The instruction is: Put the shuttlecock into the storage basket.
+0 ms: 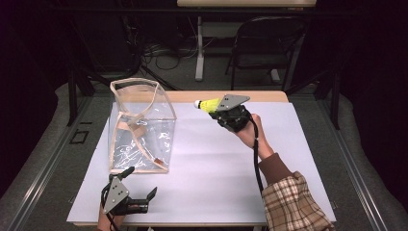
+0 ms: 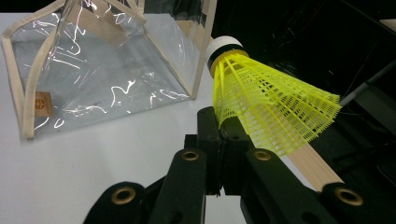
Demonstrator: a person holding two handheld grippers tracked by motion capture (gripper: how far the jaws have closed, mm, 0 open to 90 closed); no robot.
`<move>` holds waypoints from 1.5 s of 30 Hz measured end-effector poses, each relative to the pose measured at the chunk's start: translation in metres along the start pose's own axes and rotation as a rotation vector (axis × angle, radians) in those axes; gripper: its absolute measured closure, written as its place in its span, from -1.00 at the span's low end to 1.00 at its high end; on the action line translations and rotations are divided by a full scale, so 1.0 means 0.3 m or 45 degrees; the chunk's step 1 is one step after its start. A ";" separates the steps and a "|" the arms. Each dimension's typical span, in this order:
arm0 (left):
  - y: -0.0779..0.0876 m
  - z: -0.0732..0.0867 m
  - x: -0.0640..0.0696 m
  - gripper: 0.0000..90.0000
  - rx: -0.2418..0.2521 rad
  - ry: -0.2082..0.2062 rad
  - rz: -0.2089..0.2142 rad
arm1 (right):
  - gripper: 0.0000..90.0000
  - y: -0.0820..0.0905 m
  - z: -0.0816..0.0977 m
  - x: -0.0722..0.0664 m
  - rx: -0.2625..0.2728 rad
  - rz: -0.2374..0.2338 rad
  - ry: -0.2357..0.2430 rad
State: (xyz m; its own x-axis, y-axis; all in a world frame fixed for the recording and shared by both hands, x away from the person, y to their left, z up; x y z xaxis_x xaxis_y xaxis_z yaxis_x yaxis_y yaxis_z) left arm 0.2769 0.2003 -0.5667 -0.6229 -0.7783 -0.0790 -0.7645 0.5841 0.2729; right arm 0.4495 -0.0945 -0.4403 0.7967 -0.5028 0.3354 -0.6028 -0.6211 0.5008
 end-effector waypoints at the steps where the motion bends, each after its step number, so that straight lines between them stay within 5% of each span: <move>1: 0.000 0.000 0.000 -1.00 0.000 0.000 0.000 | 0.98 -0.002 -0.003 0.000 0.004 0.001 0.001; 45: 0.002 0.001 0.001 -1.00 0.002 0.006 -0.002 | 0.98 -0.063 -0.121 -0.021 0.027 -0.023 0.030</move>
State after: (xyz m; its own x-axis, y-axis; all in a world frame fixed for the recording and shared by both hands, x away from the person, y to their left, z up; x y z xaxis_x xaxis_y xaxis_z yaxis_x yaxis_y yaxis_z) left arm 0.2761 0.2005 -0.5668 -0.6211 -0.7802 -0.0752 -0.7657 0.5834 0.2709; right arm 0.4575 -0.0578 -0.4230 0.8083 -0.4772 0.3449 -0.5887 -0.6430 0.4899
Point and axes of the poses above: each handheld gripper's, and its own axes: y roughly backward along the jaws, z roughly out of its underside, x roughly to its right, the point moved 5 cm from there along -y, roughly forward along the jaws, and after that the axes turned 4 degrees about y, right-handed, at the moved point
